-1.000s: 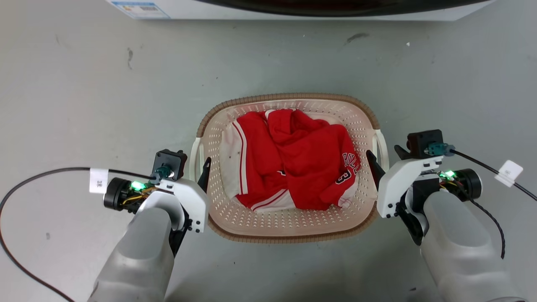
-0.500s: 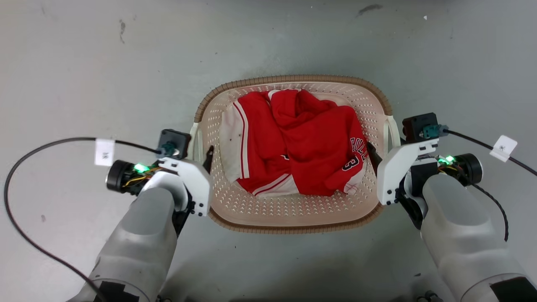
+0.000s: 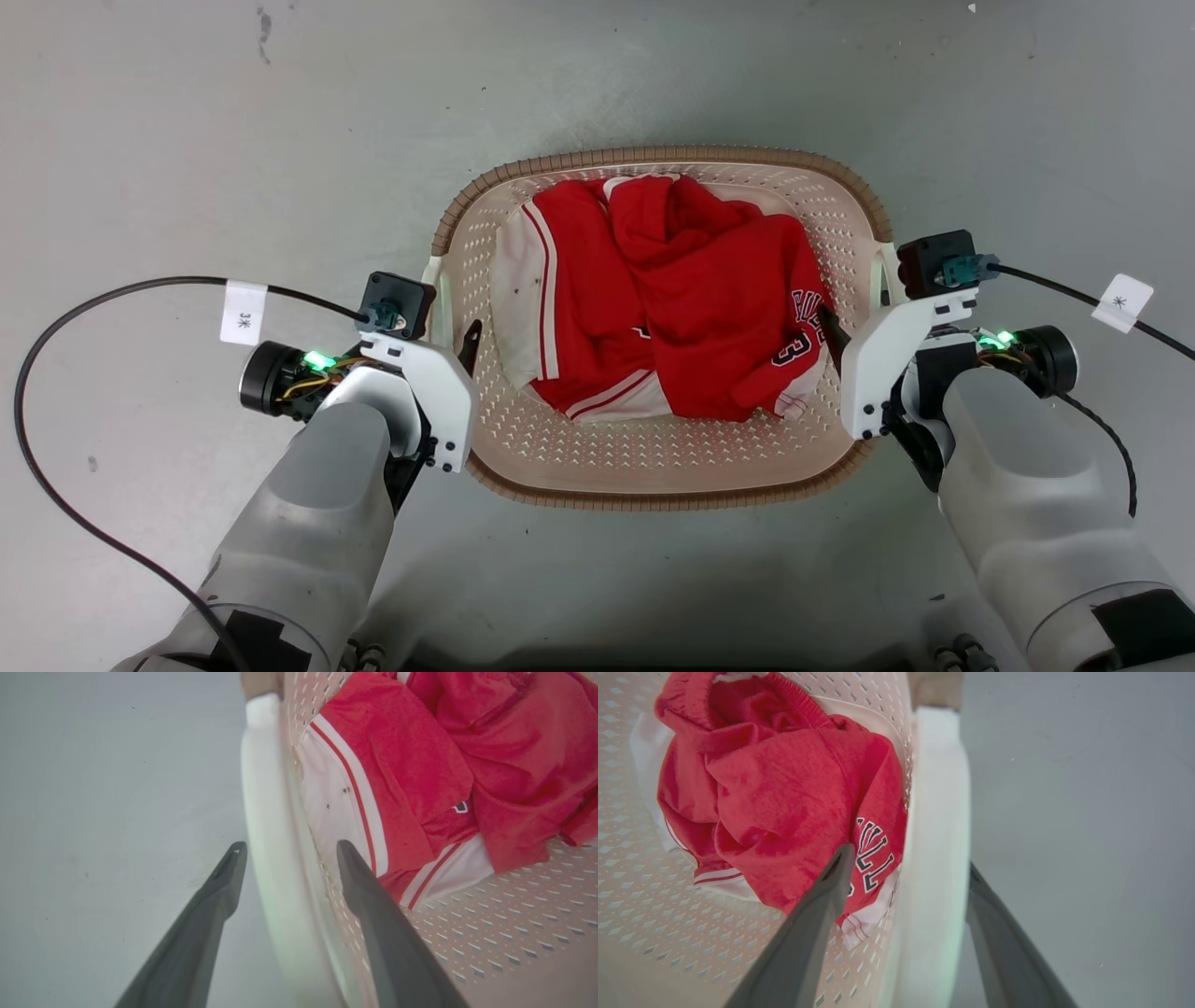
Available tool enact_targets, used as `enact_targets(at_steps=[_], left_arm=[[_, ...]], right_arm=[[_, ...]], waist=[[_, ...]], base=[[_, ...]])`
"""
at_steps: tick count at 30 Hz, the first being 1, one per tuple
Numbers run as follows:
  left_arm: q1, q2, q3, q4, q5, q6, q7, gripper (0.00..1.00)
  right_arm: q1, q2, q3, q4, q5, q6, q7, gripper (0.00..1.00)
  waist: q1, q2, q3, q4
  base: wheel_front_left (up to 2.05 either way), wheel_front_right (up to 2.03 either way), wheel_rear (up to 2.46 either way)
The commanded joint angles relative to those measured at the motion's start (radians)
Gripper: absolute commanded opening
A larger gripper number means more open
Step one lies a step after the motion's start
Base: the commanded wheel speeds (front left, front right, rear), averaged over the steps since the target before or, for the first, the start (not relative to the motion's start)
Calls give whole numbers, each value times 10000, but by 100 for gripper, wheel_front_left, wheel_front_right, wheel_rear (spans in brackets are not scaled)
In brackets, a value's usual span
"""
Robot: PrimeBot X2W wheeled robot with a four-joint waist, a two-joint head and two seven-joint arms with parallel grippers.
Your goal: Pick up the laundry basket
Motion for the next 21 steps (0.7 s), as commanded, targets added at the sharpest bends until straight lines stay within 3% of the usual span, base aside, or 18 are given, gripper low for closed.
enact_targets(at_steps=[1, 7, 8, 9, 10, 11, 21], left_arm=[[-100, 43, -164, -28, -154, -8, -15, 100], [-121, 77, -663, -78, -627, -9, -16, 100], [-107, 59, -736, -96, -734, -9, 27, 74], [-98, 51, -830, -115, -821, -9, 55, 18], [-86, 44, -933, -148, -906, -9, 96, 0], [-74, 44, -1048, -185, -997, -9, 126, 0], [113, 341, -2068, -434, -1831, 1, 278, 0]], right_arm=[[-182, -2, 16, 64, 78, -3, -46, 100], [-285, -2, 88, 211, 138, -3, -98, 100], [-292, -2, 101, 233, 156, -3, -89, 98], [-298, -2, 116, 254, 169, -3, -80, 44], [-302, -2, 142, 265, 179, -3, -59, 10], [-302, -2, 185, 277, 188, -3, -29, 0], [-269, -19, 317, 409, 296, -1, 49, 0]], waist=[[-1, 0, 25, 20], [-1, 0, 58, 68], [-1, 0, 59, 76], [-1, 0, 59, 86], [-1, 0, 61, 94], [-1, 0, 61, 105], [-1, 0, -129, 79]], base=[[0, 0, 0], [0, 0, 0], [0, 0, 0], [0, 0, 0], [0, 0, 0], [0, 0, 0], [0, 0, 0]])
